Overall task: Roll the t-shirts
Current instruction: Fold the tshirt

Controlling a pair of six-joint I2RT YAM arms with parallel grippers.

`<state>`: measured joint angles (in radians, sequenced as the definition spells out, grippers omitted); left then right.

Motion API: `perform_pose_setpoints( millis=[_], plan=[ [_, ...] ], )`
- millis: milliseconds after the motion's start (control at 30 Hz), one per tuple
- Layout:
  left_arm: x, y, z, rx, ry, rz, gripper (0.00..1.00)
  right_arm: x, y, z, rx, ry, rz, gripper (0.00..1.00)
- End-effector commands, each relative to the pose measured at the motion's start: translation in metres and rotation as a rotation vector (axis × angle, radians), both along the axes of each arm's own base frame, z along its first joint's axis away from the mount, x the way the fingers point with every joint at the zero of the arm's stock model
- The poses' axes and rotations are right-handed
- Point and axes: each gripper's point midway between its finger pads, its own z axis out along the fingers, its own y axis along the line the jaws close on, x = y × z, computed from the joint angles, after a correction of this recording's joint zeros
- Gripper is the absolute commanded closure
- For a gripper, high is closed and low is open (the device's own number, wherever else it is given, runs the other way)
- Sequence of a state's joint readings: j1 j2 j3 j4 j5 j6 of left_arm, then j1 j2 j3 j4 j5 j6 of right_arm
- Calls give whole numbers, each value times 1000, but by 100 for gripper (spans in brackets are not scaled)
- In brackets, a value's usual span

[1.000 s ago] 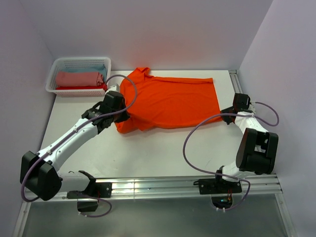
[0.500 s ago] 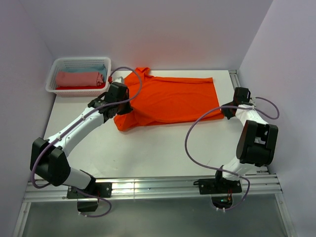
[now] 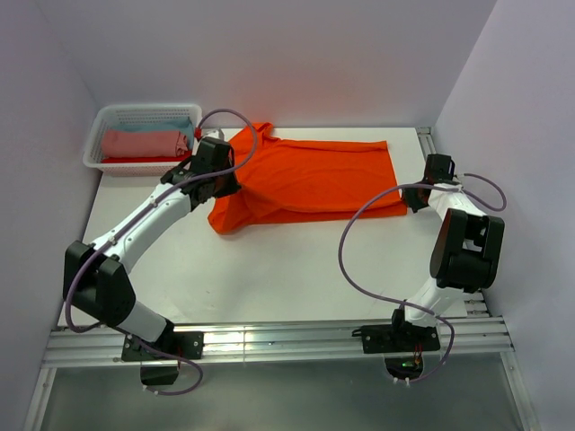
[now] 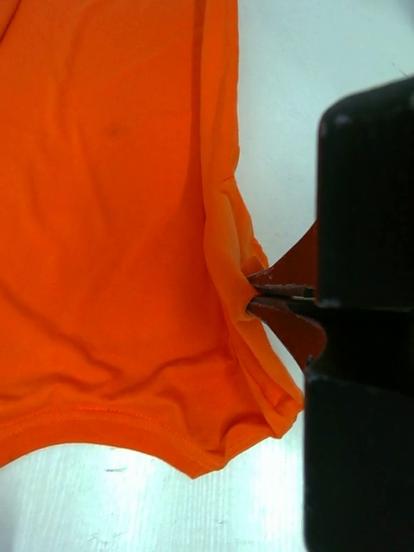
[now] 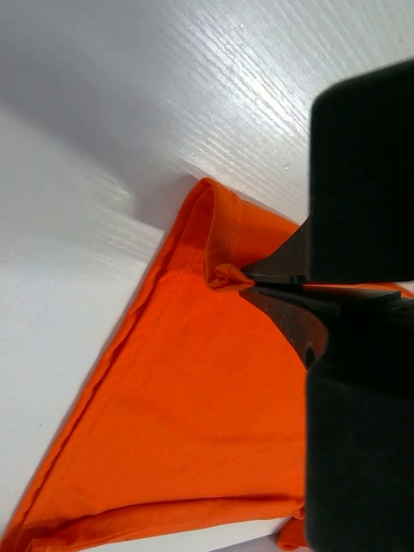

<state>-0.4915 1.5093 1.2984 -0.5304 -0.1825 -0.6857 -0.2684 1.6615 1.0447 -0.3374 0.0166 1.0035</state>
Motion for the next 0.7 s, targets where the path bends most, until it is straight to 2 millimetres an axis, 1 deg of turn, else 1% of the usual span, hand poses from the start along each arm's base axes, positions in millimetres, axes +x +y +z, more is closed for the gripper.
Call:
perform_pose_setpoints(
  millis=[0, 167, 267, 467, 500, 667],
  plan=[
    [17, 6, 21, 24, -61, 17, 100, 14, -6, 14, -17, -39, -19, 100],
    [27, 9, 20, 21, -59, 27, 100, 18, -6, 13, -19, -33, -21, 100],
    [35, 10, 19, 12, -61, 29, 100, 25, -7, 17, -20, -39, -24, 100],
    [49, 12, 8, 24, -46, 26, 100, 33, -6, 17, -27, -33, -23, 100],
    [52, 13, 2, 34, -33, 27, 100, 34, -6, 16, -26, -32, -22, 100],
    [68, 11, -8, 46, -24, 18, 100, 42, -5, 14, -27, -24, -25, 100]
  ],
)
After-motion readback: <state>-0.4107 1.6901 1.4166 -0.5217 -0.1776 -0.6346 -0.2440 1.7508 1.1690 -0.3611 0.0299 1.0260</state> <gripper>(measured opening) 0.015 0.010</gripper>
